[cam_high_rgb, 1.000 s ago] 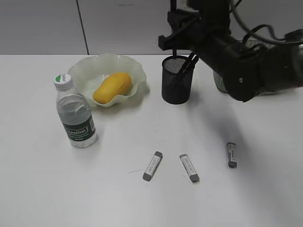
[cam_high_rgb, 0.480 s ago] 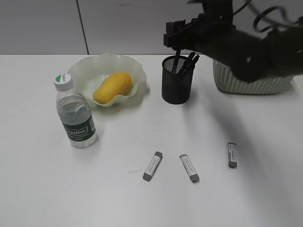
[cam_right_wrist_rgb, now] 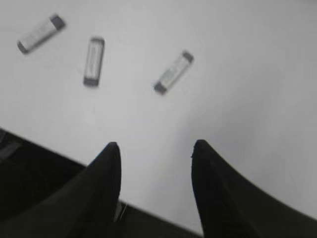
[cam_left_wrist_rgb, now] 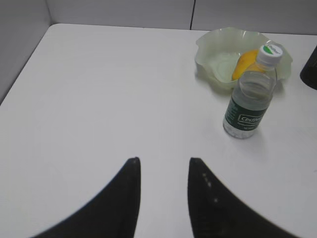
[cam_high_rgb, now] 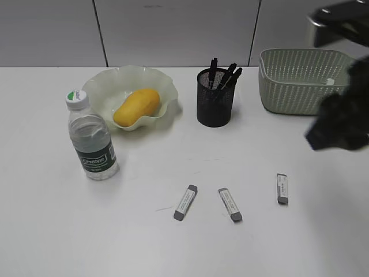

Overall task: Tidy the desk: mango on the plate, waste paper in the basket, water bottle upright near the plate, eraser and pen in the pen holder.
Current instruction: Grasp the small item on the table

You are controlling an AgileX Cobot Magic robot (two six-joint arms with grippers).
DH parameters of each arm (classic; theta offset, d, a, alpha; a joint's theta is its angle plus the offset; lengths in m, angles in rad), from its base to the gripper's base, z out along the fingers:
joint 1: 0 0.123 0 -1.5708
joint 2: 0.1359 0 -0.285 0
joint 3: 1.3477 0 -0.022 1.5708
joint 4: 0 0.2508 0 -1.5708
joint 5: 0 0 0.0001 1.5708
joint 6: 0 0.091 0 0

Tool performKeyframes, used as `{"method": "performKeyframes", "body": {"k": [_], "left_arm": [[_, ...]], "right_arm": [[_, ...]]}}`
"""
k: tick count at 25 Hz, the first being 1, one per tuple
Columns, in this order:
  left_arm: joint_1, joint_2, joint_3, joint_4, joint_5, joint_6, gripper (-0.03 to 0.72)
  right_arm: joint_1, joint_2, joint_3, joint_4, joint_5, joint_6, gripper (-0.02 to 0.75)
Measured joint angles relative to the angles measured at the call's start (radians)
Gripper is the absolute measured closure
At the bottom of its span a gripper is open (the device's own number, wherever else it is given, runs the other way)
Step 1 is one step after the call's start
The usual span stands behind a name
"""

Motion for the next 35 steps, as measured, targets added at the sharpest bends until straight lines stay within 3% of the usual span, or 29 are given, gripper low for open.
{"method": "performKeyframes", "body": {"k": [8, 14, 18, 26, 30, 33, 35], "left_arm": [[0.000, 0.003, 0.000, -0.007, 0.000, 0.011, 0.447], [0.000, 0.122, -0.010, -0.128, -0.020, 0.187, 0.447], [0.000, 0.277, -0.053, -0.324, -0.138, 0.420, 0.447], [-0.010, 0.677, -0.235, -0.748, -0.283, 0.832, 0.447], [-0.128, 0.916, -0.335, -0.807, -0.315, 0.889, 0.447], [-0.341, 1.070, -0.367, -0.774, -0.406, 0.860, 0.447], [-0.536, 1.177, -0.383, -0.625, -0.508, 0.733, 0.447]], "right_arm": [[0.000, -0.671, 0.280, -0.032, 0.292, 0.107, 0.365], [0.000, -1.090, 0.354, -0.036, 0.309, 0.107, 0.365], [0.000, -1.227, 0.368, -0.059, 0.267, 0.107, 0.365], [0.000, -1.230, 0.401, -0.082, 0.183, 0.106, 0.365], [0.000, -1.230, 0.401, -0.082, 0.180, 0.106, 0.365], [0.000, -1.230, 0.401, -0.083, 0.179, 0.106, 0.365], [0.000, -1.230, 0.401, -0.083, 0.179, 0.106, 0.365]]}}
